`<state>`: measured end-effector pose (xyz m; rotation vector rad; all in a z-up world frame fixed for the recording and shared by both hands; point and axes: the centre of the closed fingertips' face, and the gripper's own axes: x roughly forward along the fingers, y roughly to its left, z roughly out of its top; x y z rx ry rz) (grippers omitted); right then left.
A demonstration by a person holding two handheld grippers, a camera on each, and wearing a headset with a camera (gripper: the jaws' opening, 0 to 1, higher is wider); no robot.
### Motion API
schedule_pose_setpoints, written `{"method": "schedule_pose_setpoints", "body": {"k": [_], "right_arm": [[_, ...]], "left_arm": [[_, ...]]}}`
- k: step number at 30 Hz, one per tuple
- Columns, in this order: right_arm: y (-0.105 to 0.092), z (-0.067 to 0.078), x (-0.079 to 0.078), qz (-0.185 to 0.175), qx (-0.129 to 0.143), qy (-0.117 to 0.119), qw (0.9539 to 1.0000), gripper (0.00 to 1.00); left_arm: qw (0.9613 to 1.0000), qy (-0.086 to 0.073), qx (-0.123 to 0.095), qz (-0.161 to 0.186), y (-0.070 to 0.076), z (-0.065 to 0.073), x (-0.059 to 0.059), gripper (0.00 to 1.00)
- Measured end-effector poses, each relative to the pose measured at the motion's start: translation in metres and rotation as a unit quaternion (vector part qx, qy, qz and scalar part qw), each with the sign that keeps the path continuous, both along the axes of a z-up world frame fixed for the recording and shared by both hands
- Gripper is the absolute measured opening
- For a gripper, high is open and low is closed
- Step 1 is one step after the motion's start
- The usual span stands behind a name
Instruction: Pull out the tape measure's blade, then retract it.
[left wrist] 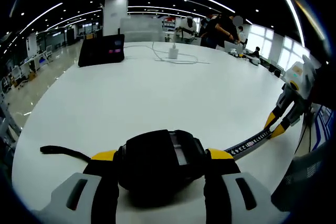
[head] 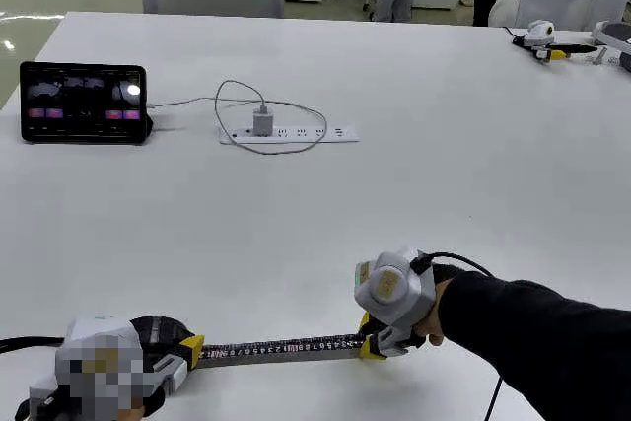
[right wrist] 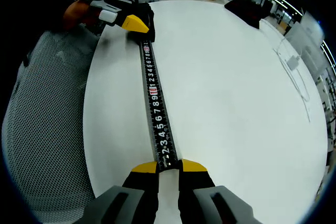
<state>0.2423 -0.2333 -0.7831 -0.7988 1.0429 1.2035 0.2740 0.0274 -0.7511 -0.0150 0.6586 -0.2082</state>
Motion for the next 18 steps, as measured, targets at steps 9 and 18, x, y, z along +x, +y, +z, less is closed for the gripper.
{"method": "schedule_pose_setpoints", "body": {"k": [9,18], "right_arm": [[0.0030,0.0004,-0.0004,0.002,0.000,0.000,1.0000,0.10],[0.0089,0.0000,0.0003,0.004,0.002,0.002,1.0000,0.10]], "left_arm": [[1.0000,0.001,-0.001,-0.001,-0.0003,0.0004,-0.0003,0.61],[1.0000,-0.001,0.000,-0.003,-0.0004,0.0011,-0.0003,0.61]]}}
